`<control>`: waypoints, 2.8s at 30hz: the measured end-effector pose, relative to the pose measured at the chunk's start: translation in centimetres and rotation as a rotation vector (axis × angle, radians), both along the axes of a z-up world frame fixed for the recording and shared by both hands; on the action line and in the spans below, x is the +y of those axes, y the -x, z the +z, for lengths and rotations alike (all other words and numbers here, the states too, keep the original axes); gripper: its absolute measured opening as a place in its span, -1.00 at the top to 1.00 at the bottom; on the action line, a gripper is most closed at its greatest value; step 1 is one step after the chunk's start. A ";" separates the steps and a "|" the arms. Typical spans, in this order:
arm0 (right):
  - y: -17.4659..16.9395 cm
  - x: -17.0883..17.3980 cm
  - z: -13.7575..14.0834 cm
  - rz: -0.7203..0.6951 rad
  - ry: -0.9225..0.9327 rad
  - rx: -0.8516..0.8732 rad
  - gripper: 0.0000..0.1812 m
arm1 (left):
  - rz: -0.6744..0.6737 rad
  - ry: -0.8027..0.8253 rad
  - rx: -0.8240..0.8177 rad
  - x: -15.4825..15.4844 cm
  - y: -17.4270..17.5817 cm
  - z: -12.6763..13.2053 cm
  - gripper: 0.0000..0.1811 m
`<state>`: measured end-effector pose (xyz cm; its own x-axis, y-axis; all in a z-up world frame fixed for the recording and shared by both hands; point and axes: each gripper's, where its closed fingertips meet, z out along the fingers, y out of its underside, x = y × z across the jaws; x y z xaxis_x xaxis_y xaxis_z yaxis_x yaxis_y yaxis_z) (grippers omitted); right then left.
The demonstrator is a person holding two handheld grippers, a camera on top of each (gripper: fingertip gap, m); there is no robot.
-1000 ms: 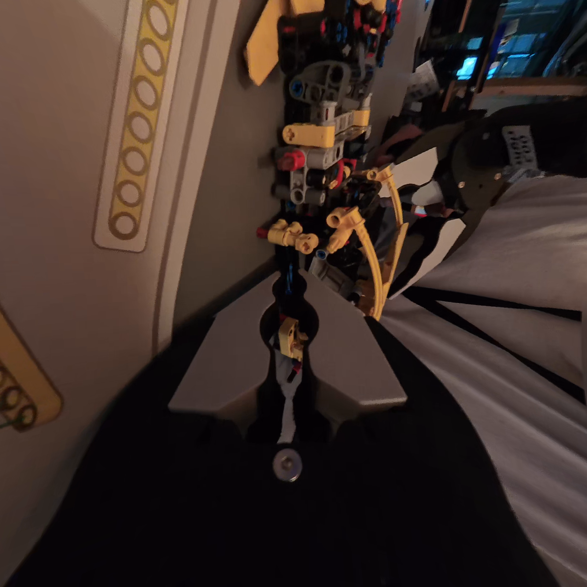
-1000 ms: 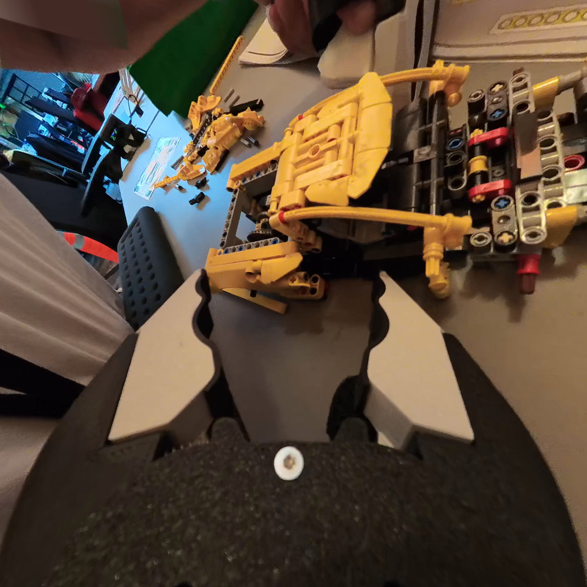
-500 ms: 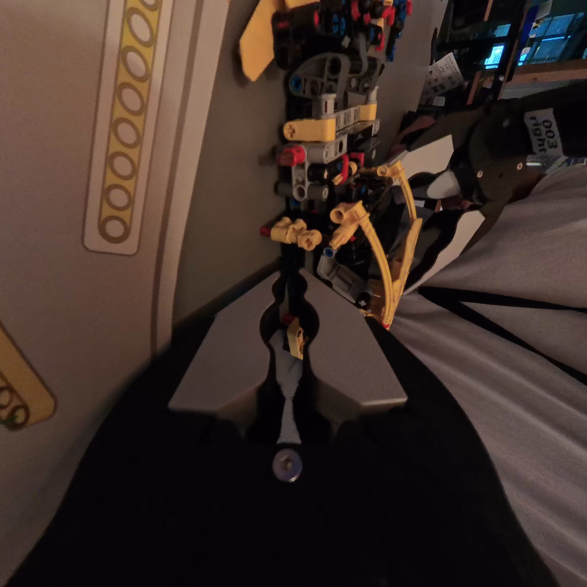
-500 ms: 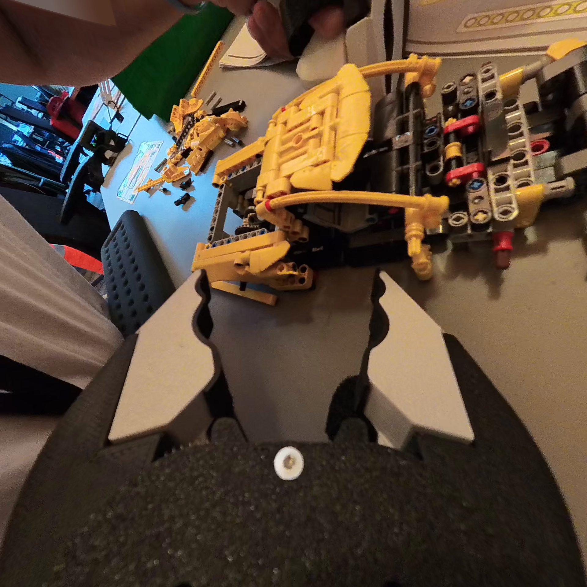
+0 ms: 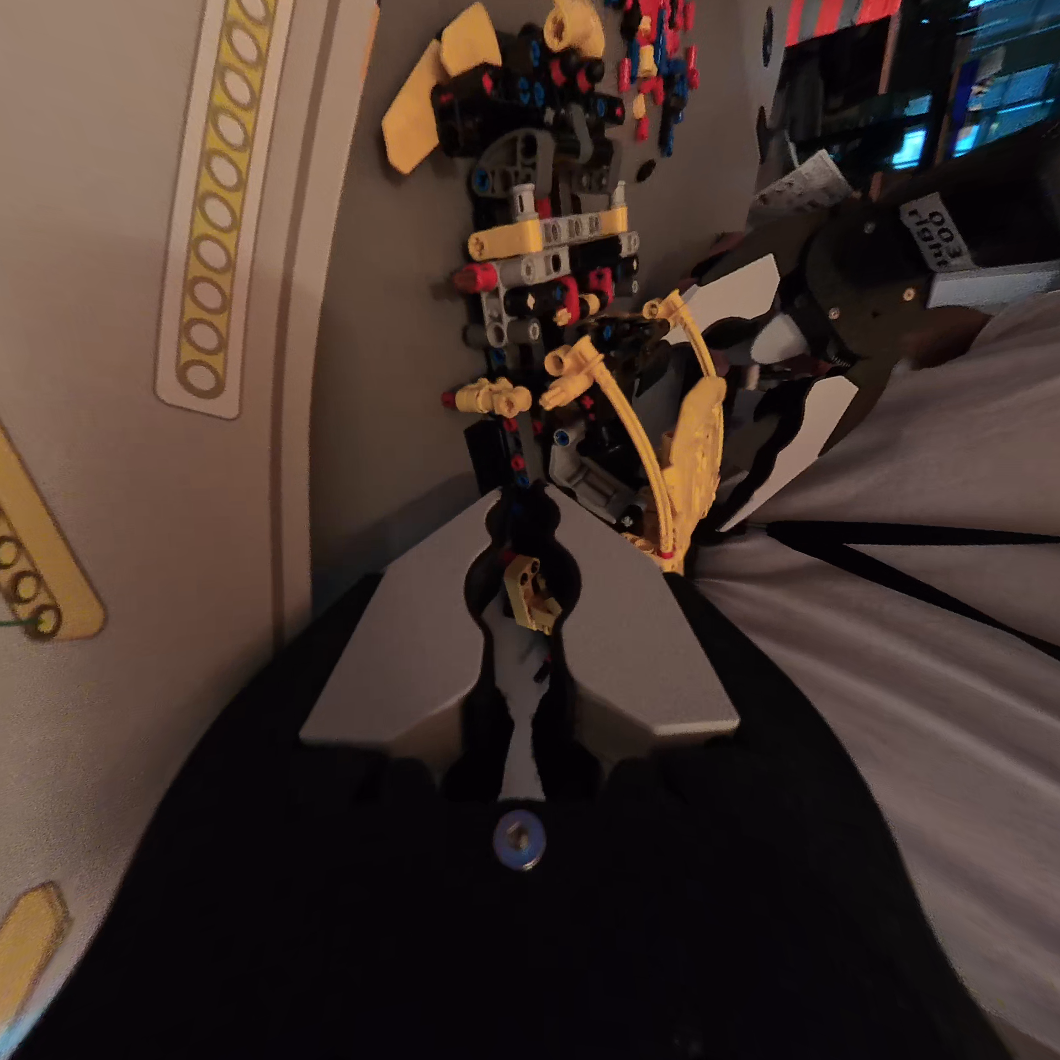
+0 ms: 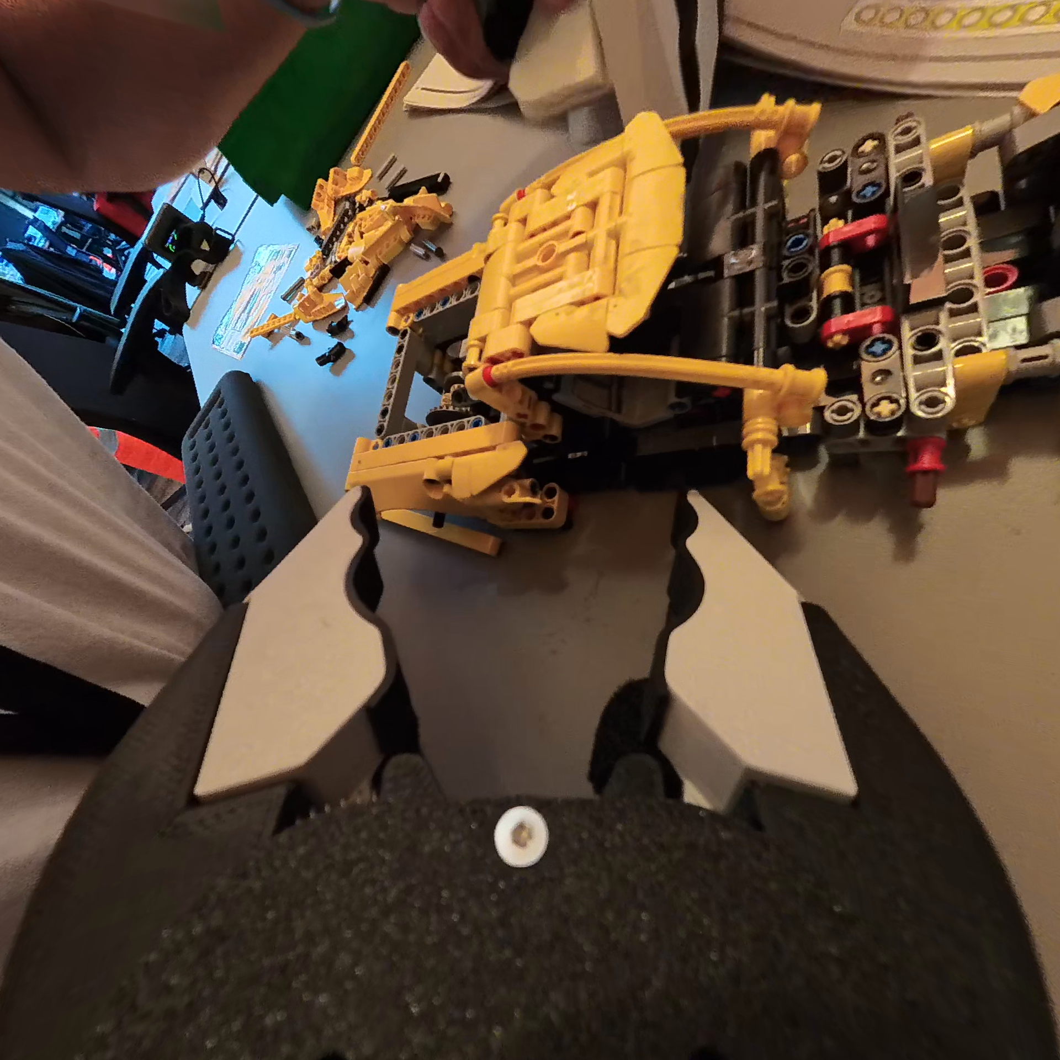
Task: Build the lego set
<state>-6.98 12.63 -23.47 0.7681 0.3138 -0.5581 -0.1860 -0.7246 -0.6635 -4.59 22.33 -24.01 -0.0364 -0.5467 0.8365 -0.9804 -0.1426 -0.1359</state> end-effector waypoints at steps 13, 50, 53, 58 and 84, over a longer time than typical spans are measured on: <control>0.3 -0.1 0.0 0.010 0.005 0.002 -0.11 | -0.042 -0.209 -0.100 -0.5 -0.5 -1.0 0.95; 0.2 -0.1 0.4 -0.016 0.008 0.080 -0.12 | -0.091 -0.069 -0.086 -2.2 -0.6 -0.9 0.80; 0.0 -0.1 0.3 -0.028 0.015 0.067 -0.08 | -0.085 -0.064 -0.119 -2.3 -0.7 -0.9 0.80; -0.3 0.2 -0.5 -0.024 0.066 -0.074 0.02 | -0.091 -0.151 -0.137 -2.0 -0.7 -1.0 0.83; -0.6 0.1 -1.0 -0.007 0.079 -0.146 0.06 | -0.439 -0.268 -0.105 -1.6 -0.7 -1.4 0.95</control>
<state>-6.38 12.76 -24.45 0.8446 0.2682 -0.4634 -0.0970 -0.7744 -0.6252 -3.88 20.76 -25.37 -0.3860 -0.6555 0.6490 -0.9193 0.3317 -0.2118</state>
